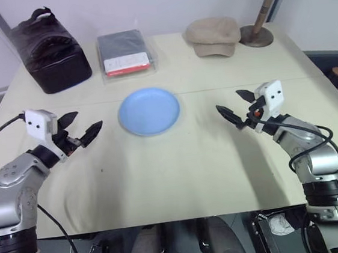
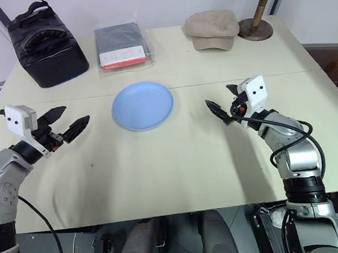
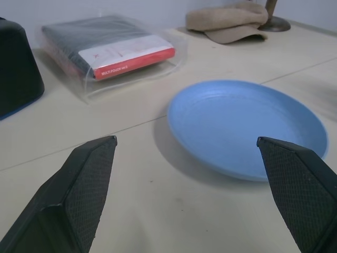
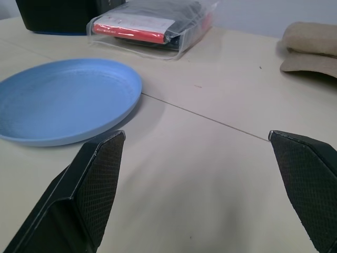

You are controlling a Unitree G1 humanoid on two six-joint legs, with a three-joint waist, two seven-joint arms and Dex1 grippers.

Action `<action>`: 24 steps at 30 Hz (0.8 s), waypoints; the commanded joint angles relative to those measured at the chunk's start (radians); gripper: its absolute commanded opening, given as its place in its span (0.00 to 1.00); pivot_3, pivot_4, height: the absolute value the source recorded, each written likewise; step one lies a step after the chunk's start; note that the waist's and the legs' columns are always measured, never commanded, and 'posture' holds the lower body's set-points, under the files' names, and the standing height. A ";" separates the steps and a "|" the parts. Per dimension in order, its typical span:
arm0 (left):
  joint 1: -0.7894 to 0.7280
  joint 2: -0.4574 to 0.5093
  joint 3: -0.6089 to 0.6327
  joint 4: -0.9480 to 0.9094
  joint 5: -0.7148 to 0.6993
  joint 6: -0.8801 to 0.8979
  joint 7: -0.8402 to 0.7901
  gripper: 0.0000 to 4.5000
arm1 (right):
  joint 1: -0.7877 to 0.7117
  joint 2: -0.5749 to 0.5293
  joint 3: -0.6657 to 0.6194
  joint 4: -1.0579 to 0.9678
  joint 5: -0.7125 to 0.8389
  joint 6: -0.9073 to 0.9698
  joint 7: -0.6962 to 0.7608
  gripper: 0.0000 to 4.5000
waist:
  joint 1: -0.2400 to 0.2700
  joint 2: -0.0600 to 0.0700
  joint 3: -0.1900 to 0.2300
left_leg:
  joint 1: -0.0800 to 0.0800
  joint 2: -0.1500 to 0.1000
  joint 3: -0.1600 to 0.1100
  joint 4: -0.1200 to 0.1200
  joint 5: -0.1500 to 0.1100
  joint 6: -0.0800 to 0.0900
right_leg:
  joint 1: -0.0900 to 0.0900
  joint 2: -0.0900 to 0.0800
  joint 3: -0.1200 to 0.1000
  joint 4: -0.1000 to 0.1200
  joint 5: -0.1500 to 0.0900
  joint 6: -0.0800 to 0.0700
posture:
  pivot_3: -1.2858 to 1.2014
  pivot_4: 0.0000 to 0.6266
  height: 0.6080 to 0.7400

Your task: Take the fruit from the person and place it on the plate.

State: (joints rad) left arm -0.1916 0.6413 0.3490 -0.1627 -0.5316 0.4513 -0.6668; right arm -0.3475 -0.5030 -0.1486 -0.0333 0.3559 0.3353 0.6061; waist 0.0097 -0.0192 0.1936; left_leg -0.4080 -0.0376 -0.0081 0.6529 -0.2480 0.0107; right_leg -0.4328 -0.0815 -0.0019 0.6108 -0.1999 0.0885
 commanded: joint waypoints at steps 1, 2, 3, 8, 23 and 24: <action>-0.003 0.015 0.028 -0.029 -0.001 -0.016 0.006 0.99 | -0.007 -0.005 -0.021 -0.015 0.002 -0.020 -0.002 1.00 | 0.000 0.000 0.000 | 0.000 0.000 0.000 0.000 0.000 0.000 | 0.000 0.000 0.000 0.000 0.000 0.000 | 0.52 0.24 1.00; -0.004 0.015 0.028 -0.027 -0.001 -0.017 0.006 0.99 | -0.007 -0.005 -0.021 -0.015 0.002 -0.020 -0.002 1.00 | 0.000 0.000 0.000 | 0.000 0.000 0.000 0.000 0.000 0.000 | 0.000 0.000 0.000 0.000 0.000 0.000 | 0.52 0.24 1.00; -0.004 0.015 0.028 -0.026 -0.002 -0.017 0.006 0.99 | -0.007 -0.005 -0.021 -0.015 0.001 -0.020 -0.003 1.00 | 0.000 0.000 0.000 | 0.000 0.000 0.000 0.000 0.000 0.000 | 0.000 0.000 0.000 0.000 0.000 0.000 | 0.52 0.24 1.00; -0.005 0.011 0.025 -0.025 -0.002 -0.019 0.006 0.99 | -0.004 -0.008 -0.022 -0.018 0.001 -0.019 -0.002 1.00 | 0.000 0.000 0.000 | 0.000 0.000 0.000 0.000 0.000 0.000 | 0.000 0.000 0.000 0.000 0.000 0.000 | 0.52 0.24 1.00; -0.006 0.009 0.023 -0.024 -0.001 -0.022 0.007 0.99 | -0.005 -0.012 -0.023 -0.020 0.001 -0.015 -0.003 1.00 | 0.000 0.000 0.000 | 0.000 0.000 0.000 0.000 0.000 0.000 | 0.000 0.000 0.000 0.000 0.000 0.000 | 0.52 0.24 1.00; -0.006 0.009 0.022 -0.025 -0.001 -0.022 0.007 0.99 | -0.005 -0.012 -0.023 -0.020 0.001 -0.015 -0.003 1.00 | 0.000 0.000 0.000 | 0.000 0.000 0.000 0.000 0.000 0.000 | 0.000 0.000 0.000 0.000 0.000 0.000 | 0.52 0.24 1.00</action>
State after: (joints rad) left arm -0.1917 0.6424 0.3488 -0.1626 -0.5316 0.4486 -0.6663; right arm -0.3475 -0.5034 -0.1486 -0.0333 0.3556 0.3353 0.6045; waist 0.0097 -0.0192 0.1936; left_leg -0.4080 -0.0376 -0.0081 0.6525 -0.2481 0.0107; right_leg -0.4329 -0.0815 -0.0019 0.6106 -0.1999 0.0885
